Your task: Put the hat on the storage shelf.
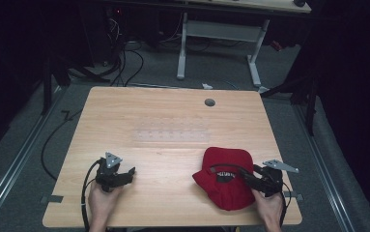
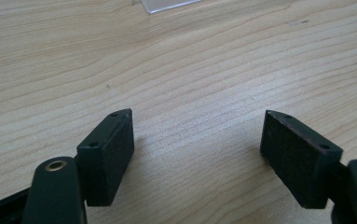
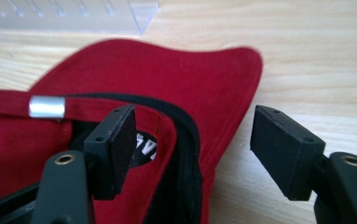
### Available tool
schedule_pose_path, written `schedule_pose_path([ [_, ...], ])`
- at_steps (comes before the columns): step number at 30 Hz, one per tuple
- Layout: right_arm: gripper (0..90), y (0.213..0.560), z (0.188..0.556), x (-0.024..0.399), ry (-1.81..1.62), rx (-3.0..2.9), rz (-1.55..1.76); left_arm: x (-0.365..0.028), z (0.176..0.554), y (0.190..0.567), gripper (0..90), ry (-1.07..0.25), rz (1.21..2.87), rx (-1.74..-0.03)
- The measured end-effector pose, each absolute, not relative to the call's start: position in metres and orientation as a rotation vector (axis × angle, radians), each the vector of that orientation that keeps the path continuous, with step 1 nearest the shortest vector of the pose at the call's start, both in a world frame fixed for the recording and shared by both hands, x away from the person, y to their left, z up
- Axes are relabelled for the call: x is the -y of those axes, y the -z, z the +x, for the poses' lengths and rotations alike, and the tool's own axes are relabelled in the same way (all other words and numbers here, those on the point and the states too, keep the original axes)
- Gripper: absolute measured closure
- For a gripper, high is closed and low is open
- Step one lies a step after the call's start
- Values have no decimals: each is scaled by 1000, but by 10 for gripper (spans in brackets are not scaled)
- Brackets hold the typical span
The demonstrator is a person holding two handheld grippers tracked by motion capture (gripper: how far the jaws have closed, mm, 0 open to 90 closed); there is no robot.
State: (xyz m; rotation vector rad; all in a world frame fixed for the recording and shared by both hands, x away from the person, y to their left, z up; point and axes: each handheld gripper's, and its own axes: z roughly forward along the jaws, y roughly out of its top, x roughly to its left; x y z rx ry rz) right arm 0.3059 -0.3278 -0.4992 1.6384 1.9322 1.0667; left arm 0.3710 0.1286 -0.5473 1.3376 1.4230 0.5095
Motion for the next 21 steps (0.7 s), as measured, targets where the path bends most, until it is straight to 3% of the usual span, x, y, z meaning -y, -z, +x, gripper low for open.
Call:
schedule_pose_path([
  [3,370,507,309,325,-1060,-1952,1655,-129,371,547,260,-510,1337,-1424],
  [4,428,510,309,324,-1061,-1962,1651,-129,371,547,260,-510,1338,-1423],
  [11,609,515,308,326,-1060,-1970,1650,-129,371,547,261,-510,1337,-1424],
  [21,738,518,309,330,-1125,-1985,1681,-128,371,547,263,-512,1335,-1424],
])
